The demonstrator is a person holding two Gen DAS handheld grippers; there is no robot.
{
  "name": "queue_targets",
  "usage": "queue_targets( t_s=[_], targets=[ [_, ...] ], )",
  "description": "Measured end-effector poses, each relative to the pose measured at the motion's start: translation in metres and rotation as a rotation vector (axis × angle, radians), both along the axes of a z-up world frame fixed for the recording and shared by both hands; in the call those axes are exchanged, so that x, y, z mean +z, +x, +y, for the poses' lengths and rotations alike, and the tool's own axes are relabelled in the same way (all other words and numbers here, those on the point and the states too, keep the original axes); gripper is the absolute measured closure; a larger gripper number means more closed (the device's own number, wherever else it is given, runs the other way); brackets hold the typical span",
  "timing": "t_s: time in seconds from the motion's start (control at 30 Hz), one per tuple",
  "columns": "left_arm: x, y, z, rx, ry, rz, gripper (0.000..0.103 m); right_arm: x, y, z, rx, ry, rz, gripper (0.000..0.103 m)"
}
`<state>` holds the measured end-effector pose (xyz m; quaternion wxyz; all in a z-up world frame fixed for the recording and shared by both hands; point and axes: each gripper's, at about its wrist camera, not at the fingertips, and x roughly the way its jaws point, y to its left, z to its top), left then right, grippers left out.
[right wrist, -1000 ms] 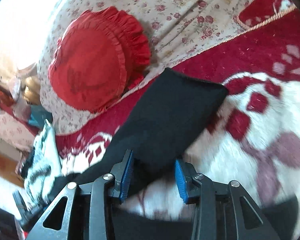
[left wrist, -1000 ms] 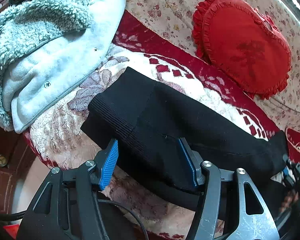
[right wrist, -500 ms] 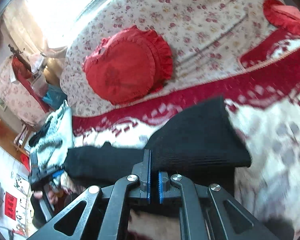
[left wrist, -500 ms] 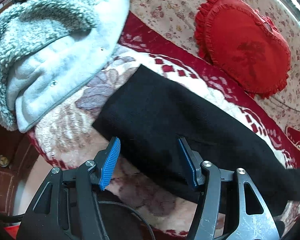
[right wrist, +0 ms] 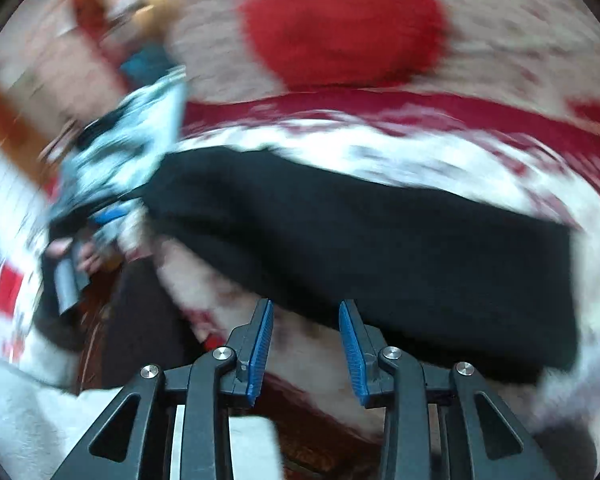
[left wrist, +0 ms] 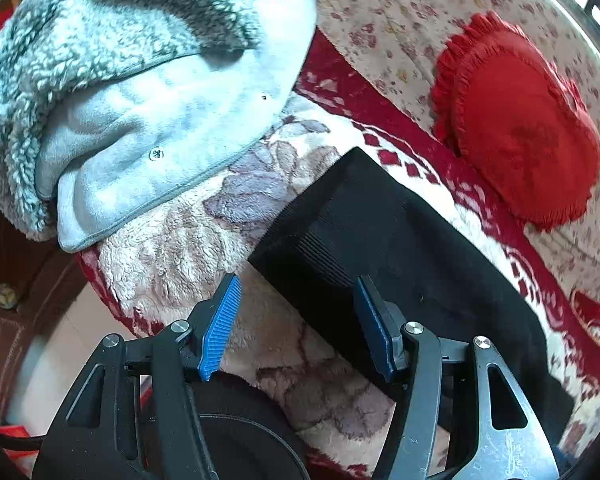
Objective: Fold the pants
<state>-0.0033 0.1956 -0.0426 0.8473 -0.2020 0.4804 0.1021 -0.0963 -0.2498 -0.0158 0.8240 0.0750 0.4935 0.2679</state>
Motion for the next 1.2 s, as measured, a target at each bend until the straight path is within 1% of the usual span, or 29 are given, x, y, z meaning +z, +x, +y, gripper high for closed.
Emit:
queue_targets(
  t_s=[0.03, 0.07, 0.13, 0.27, 0.33, 0.4, 0.5, 0.6, 0.7, 0.8, 0.83, 0.87, 0.9, 0.93, 0.97, 1.0, 1.07, 1.13, 1.2],
  targets=[
    [-0.001, 0.0, 0.003, 0.011, -0.007, -0.002, 0.045, -0.003, 0.004, 0.02, 0.043, 0.021, -0.023, 0.07],
    [-0.002, 0.001, 0.004, 0.017, -0.01, 0.001, 0.045, -0.005, 0.009, 0.035, 0.075, 0.019, -0.041, 0.07],
    [-0.004, 0.002, 0.005, 0.012, -0.023, 0.009, 0.044, -0.012, 0.017, 0.071, 0.158, -0.01, -0.107, 0.07],
    [-0.008, 0.008, 0.004, 0.001, -0.014, 0.02, 0.043, -0.027, 0.034, 0.12, 0.271, -0.144, -0.234, 0.07],
    [-0.009, 0.01, 0.005, 0.004, -0.03, 0.017, 0.043, -0.034, 0.042, 0.137, 0.306, -0.218, -0.284, 0.07],
    [-0.009, 0.012, 0.006, 0.003, -0.034, 0.017, 0.043, -0.04, 0.046, 0.148, 0.358, -0.252, -0.295, 0.07],
    [-0.011, 0.012, 0.007, -0.005, -0.04, 0.014, 0.043, -0.051, 0.05, 0.159, 0.411, -0.353, -0.342, 0.07],
    [-0.015, 0.01, 0.008, -0.011, -0.049, 0.015, 0.042, -0.057, 0.055, 0.163, 0.383, -0.442, -0.391, 0.07],
    [-0.015, 0.01, 0.012, -0.005, -0.084, 0.003, 0.042, -0.054, 0.062, 0.158, 0.357, -0.419, -0.401, 0.07],
    [-0.018, 0.018, 0.012, -0.008, -0.095, 0.01, 0.042, -0.058, 0.074, 0.161, 0.355, -0.404, -0.374, 0.07],
    [-0.018, 0.019, 0.01, -0.01, -0.093, 0.009, 0.042, -0.058, 0.078, 0.162, 0.345, -0.371, -0.354, 0.072],
    [-0.017, 0.02, 0.01, -0.01, -0.089, 0.005, 0.043, -0.057, 0.082, 0.161, 0.333, -0.332, -0.335, 0.079],
    [-0.017, 0.021, 0.009, -0.011, -0.083, 0.003, 0.043, -0.056, 0.085, 0.158, 0.316, -0.276, -0.303, 0.083],
    [-0.016, 0.023, 0.007, -0.017, -0.079, 0.0, 0.051, -0.055, 0.089, 0.156, 0.302, -0.235, -0.275, 0.09],
    [-0.016, 0.025, 0.006, -0.028, -0.082, -0.003, 0.06, -0.055, 0.092, 0.153, 0.289, -0.193, -0.244, 0.094],
    [-0.016, 0.027, 0.005, -0.037, -0.081, 0.001, 0.062, -0.054, 0.093, 0.152, 0.286, -0.17, -0.229, 0.096],
    [-0.011, 0.029, 0.003, -0.052, -0.053, -0.001, 0.073, -0.045, 0.091, 0.15, 0.29, -0.105, -0.196, 0.098],
    [-0.003, 0.03, 0.003, -0.07, -0.033, -0.015, 0.077, -0.031, 0.084, 0.152, 0.3, -0.051, -0.199, 0.098],
    [0.007, 0.028, 0.005, -0.079, -0.024, -0.042, 0.078, -0.019, 0.078, 0.156, 0.302, -0.048, -0.208, 0.098]
  ],
)
